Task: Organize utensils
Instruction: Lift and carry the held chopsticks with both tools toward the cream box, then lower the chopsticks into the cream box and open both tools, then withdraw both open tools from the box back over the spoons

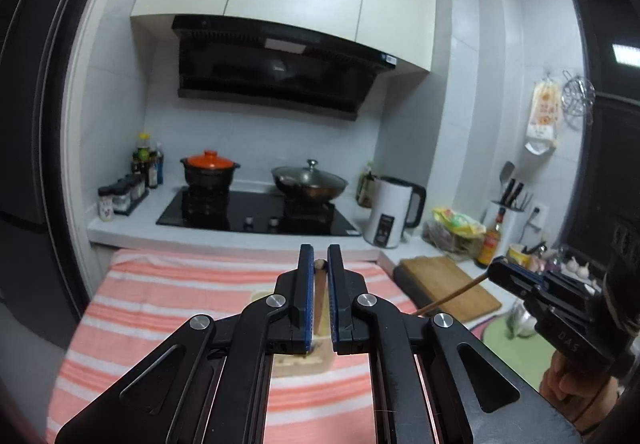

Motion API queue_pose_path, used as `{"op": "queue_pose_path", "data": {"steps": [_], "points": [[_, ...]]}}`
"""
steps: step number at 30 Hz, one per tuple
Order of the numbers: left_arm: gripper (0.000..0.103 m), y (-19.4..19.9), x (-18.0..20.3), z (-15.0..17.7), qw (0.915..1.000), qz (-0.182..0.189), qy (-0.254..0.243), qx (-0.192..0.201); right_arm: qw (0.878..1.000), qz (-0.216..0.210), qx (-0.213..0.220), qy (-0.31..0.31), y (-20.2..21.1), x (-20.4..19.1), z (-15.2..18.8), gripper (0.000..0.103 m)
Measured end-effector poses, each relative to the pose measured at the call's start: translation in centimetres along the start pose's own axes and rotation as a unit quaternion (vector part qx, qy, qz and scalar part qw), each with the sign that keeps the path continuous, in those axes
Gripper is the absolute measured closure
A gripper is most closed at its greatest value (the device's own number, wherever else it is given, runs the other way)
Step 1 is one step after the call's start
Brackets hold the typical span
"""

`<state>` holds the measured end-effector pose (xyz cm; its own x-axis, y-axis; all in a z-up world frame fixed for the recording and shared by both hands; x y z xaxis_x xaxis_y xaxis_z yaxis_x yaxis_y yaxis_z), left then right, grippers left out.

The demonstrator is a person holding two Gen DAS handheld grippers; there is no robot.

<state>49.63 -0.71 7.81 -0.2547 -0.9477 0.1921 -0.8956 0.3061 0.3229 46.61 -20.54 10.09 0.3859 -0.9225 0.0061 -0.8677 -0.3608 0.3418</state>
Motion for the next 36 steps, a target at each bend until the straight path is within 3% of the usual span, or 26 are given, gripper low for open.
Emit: {"op": "queue_pose_path", "data": {"steps": [6, 12, 17, 18, 19, 20, 21, 22, 23, 27, 30, 33, 36], "points": [[0.099, -7.5, -2.2, 0.9, 0.9992, -0.018, 0.017, -0.031, 1.0, 0.001, -0.007, -0.018, -7.6, 1.9, -0.6, 0.096], [0.099, -13.8, -3.5, 5.4, 0.9946, -0.027, 0.02, -0.098, 0.989, -0.014, -0.132, -0.058, -16.5, 3.6, 5.0, 0.096], [0.097, -16.3, -4.2, 9.0, 0.9892, -0.039, 0.032, -0.138, 0.983, -0.015, -0.155, -0.102, -19.6, 4.8, 8.4, 0.096], [0.086, -16.5, -4.4, 9.7, 0.9877, -0.04, 0.038, -0.146, 0.983, -0.021, -0.148, -0.109, -19.7, 4.8, 8.8, 0.096], [0.073, -16.5, -4.5, 10.4, 0.9855, -0.034, 0.048, -0.159, 0.984, -0.032, -0.136, -0.112, -19.7, 4.6, 8.9, 0.095], [0.039, -16.1, -4.5, 11.0, 0.9838, -0.026, 0.057, -0.168, 0.985, -0.029, -0.132, -0.107, -19.6, 4.5, 9.2, 0.093], [0.02, -15.4, -4.6, 11.1, 0.9834, -0.02, 0.064, -0.168, 0.986, -0.021, -0.133, -0.1, -19.4, 4.5, 9.3, 0.075], [0.018, -14.2, -4.7, 11.1, 0.9844, -0.017, 0.068, -0.161, 0.987, -0.02, -0.125, -0.099, -18.6, 4.5, 9.1, 0.061], [0.017, -13.0, -4.6, 11.0, 0.9849, -0.014, 0.067, -0.159, 0.989, -0.022, -0.11, -0.101, -17.6, 4.6, 8.6, 0.04], [0.004, -7.7, -4.7, 12.6, 0.9812, -0.006, 0.058, -0.184, 0.994, -0.002, -0.077, -0.076, -11.9, 5.0, 6.6, 0.039], [0.003, -3.8, -4.4, 16.7, 0.9757, -0.009, 0.037, -0.216, 0.995, 0.016, -0.084, -0.053, -7.4, 5.2, 7.4, 0.036], [0.003, -0.7, -4.0, 22.7, 0.9669, -0.011, 0.036, -0.252, 0.993, 0.03, -0.106, -0.048, -3.4, 5.2, 11.2, 0.035], [0.003, 1.1, -3.1, 28.6, 0.9612, -0.017, 0.054, -0.27, 0.986, 0.048, -0.149, -0.051, -0.5, 4.7, 17.7, 0.035]]}}
Point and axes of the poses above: each gripper's, at about its wrist camera, not at the fingertips, and y roughly against the way its jaws point, x to its right, z to its underside, the point moved 10 cm from there along -y, roughly the way its jaws point, and after that the axes turned 5 degrees about -x, right-handed, at the moved point
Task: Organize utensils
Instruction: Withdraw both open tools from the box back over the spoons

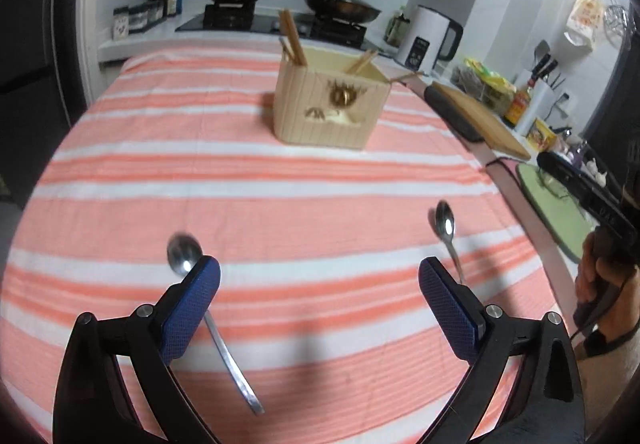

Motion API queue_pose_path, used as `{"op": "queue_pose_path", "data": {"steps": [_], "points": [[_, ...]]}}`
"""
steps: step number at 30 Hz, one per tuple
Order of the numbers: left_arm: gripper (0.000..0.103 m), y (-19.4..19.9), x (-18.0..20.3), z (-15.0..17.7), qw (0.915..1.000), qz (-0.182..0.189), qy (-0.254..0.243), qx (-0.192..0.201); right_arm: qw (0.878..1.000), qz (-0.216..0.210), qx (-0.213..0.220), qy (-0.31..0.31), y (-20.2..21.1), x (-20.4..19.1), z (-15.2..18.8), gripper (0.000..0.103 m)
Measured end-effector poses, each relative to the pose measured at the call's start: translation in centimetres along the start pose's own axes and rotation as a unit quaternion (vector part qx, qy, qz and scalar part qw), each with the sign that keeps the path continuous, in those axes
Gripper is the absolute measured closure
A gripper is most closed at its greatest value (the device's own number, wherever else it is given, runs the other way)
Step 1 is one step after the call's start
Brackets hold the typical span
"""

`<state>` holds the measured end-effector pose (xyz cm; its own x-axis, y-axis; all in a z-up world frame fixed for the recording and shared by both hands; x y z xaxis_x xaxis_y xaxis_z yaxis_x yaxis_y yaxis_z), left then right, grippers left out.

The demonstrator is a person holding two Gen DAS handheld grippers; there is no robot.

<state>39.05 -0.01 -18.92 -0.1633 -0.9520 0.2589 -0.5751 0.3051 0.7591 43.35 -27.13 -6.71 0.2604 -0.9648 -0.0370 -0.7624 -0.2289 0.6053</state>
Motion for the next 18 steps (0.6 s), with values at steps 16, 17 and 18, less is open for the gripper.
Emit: {"op": "queue_pose_path", "data": {"steps": [16, 17, 18], "points": [[0.003, -8.6, 2.6, 5.4, 0.9963, -0.075, -0.03, -0.031, 0.988, 0.038, -0.149, -0.025, -2.1, -0.7, 16.5, 0.035], [0.003, -9.4, 2.4, 5.7, 0.9961, -0.072, -0.024, -0.043, 0.988, 0.036, -0.151, -0.02, -2.2, -1.2, 16.5, 0.035], [0.003, -10.0, 2.2, 5.8, 0.9957, -0.072, -0.02, -0.055, 0.988, 0.032, -0.152, -0.016, -2.5, -1.7, 16.3, 0.035]]}}
Point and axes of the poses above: each gripper's, at about its wrist camera, not at the fingertips, and y roughly against the way its jaws point, x to its right, z to its underside, the point moved 10 cm from there along -y, roughly the way its jaws point, and after that the axes turned 5 degrees about -x, right-handed, at the moved point
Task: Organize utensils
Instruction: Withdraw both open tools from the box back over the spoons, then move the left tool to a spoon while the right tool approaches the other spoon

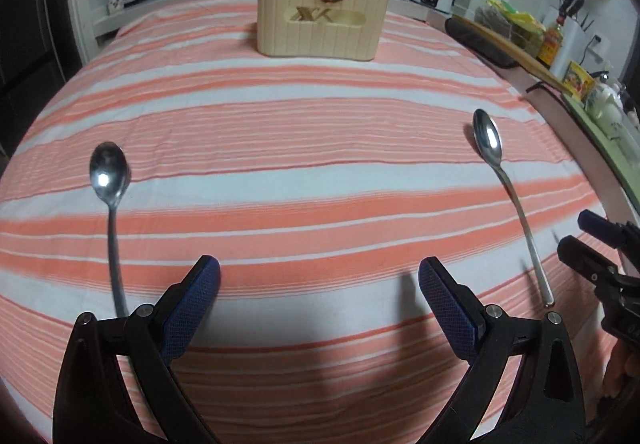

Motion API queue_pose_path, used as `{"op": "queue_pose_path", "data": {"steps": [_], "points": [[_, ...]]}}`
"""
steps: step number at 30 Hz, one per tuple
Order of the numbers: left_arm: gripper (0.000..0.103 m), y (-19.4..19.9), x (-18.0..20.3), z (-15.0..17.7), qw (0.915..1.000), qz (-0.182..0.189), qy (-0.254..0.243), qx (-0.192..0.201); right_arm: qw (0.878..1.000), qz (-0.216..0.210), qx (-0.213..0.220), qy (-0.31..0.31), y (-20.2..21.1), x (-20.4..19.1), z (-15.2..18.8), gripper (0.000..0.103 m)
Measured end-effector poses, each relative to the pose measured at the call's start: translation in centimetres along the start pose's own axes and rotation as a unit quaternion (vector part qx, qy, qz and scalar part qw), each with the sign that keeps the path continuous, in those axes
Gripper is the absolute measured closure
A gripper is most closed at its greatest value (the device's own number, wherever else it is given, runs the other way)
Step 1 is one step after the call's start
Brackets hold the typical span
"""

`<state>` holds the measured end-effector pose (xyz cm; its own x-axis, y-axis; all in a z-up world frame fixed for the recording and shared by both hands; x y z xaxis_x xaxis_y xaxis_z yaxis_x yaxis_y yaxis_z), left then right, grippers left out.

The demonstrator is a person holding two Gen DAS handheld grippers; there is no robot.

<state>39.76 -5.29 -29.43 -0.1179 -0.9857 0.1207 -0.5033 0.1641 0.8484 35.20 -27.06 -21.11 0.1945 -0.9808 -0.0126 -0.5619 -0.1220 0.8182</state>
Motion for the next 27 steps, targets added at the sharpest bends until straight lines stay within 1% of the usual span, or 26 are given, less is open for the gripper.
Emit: {"op": "queue_pose_path", "data": {"steps": [2, 4, 5, 7, 10, 13, 15, 17, 20, 23, 25, 27], "points": [[0.003, -0.1, -0.1, -0.2, 0.9998, -0.015, -0.006, 0.007, 1.0, -0.005, -0.002, 0.002, -0.5, -1.0, -0.6, 0.035], [0.001, -0.4, -0.2, -0.1, 0.9994, -0.033, -0.014, 0.001, 1.0, -0.006, -0.003, -0.005, -1.1, -1.4, -1.2, 0.035], [0.0, -0.6, -0.2, 0.0, 0.9988, -0.045, -0.017, -0.004, 1.0, 0.001, -0.003, -0.011, -1.4, -1.3, -1.5, 0.035], [0.0, -0.7, -0.2, -0.1, 0.9983, -0.054, -0.021, -0.004, 1.0, 0.009, -0.007, -0.021, -2.1, -0.9, -1.9, 0.035], [0.0, -0.6, -0.1, -0.1, 0.9982, -0.056, -0.02, -0.004, 0.999, 0.018, -0.027, -0.027, -3.5, -0.6, -1.9, 0.035], [0.0, -0.7, -0.1, -0.1, 0.9979, -0.062, -0.019, -0.005, 0.998, 0.023, -0.047, -0.019, -5.0, -0.7, -1.5, 0.035], [0.0, -0.7, -0.2, 0.0, 0.9983, -0.055, -0.017, -0.008, 0.998, 0.02, -0.056, -0.017, -5.6, -0.9, -1.1, 0.035], [0.0, -0.7, -0.1, 0.1, 0.9985, -0.05, -0.02, -0.007, 0.998, 0.024, -0.05, -0.013, -5.6, -1.0, -1.1, 0.034], [0.0, -0.6, 0.0, 0.1, 0.9982, -0.055, -0.021, -0.005, 0.999, 0.021, -0.048, -0.016, -5.5, -0.9, -1.1, 0.032], [0.001, 0.0, -0.4, 0.2, 0.9988, -0.049, -0.006, -0.002, 0.999, 0.018, -0.046, -0.018, -5.6, -0.9, -1.0, 0.029], [0.001, 1.2, -1.2, 0.3, 0.9989, -0.044, 0.012, 0.014, 0.999, 0.021, -0.046, -0.015, -5.6, -1.0, -1.1, 0.029], [0.001, 2.8, -2.5, 0.2, 0.9977, -0.049, 0.03, 0.037, 0.999, 0.02, -0.046, -0.016, -5.7, -1.0, -1.1, 0.028]]}}
Point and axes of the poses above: each gripper's, at about its wrist camera, not at the fingertips, and y roughly against the way its jaws point, x to its right, z to its underside, the point moved 10 cm from there along -y, roughly the way its jaws point, and after that the axes turned 5 degrees about -x, right-handed, at the moved point
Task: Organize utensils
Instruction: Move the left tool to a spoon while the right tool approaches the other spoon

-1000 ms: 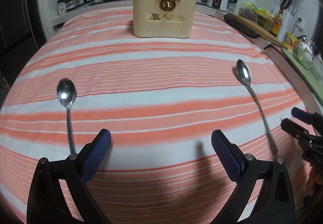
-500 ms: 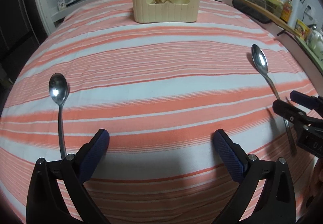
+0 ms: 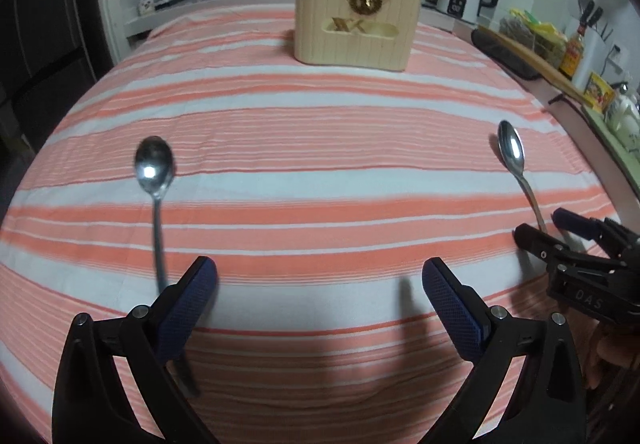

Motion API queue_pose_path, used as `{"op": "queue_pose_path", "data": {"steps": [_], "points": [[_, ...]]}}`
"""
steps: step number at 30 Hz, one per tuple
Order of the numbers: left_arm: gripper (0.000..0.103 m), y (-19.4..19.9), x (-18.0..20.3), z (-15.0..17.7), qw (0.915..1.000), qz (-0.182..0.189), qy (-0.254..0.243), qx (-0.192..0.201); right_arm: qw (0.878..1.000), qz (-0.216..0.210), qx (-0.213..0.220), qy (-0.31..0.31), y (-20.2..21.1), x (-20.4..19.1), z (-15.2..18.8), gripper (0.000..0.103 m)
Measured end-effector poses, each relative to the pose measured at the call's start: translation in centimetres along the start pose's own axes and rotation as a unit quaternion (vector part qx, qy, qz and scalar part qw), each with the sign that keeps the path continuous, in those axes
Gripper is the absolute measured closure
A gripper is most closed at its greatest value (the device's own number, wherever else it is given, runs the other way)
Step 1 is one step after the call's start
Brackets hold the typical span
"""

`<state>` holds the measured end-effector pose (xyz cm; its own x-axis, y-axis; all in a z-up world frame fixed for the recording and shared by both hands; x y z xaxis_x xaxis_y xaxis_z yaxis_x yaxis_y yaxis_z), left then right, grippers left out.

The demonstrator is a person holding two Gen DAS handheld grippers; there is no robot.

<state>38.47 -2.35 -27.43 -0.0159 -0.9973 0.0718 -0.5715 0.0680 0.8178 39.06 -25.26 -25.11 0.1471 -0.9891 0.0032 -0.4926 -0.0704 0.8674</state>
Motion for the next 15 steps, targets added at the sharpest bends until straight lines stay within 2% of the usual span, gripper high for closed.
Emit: {"op": "queue_pose_path", "data": {"steps": [5, 8, 11, 15], "points": [[0.001, 2.1, -7.1, -1.2, 0.9969, -0.037, 0.065, 0.025, 1.0, 0.0, 0.0, 0.0, 0.0, 0.1, 0.0, 0.028], [0.001, 1.0, -11.2, -1.2, 0.9922, -0.035, 0.12, 0.002, 1.0, -0.001, 0.0, 0.0, 0.0, 0.0, 0.0, 0.028], [0.001, -0.3, -12.6, -1.2, 0.9894, -0.009, 0.144, -0.019, 1.0, -0.001, 0.0, 0.0, 0.0, 0.0, 0.0, 0.027], [0.001, -2.1, -12.3, -1.7, 0.9911, -0.036, 0.125, -0.027, 1.0, -0.001, 0.0, 0.0, 0.0, 0.0, 0.0, 0.027]]}}
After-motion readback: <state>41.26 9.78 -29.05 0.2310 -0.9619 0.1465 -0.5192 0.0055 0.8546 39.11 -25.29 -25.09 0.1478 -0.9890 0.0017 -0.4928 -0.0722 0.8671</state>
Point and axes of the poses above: each gripper's, at about its wrist camera, not at the fingertips, and y roughly against the way its jaws point, x to its right, z to its underside, the point moved 10 cm from there along -y, roughly the way its jaws point, and after that the axes turned 5 degrees about -x, right-handed, at the moved point
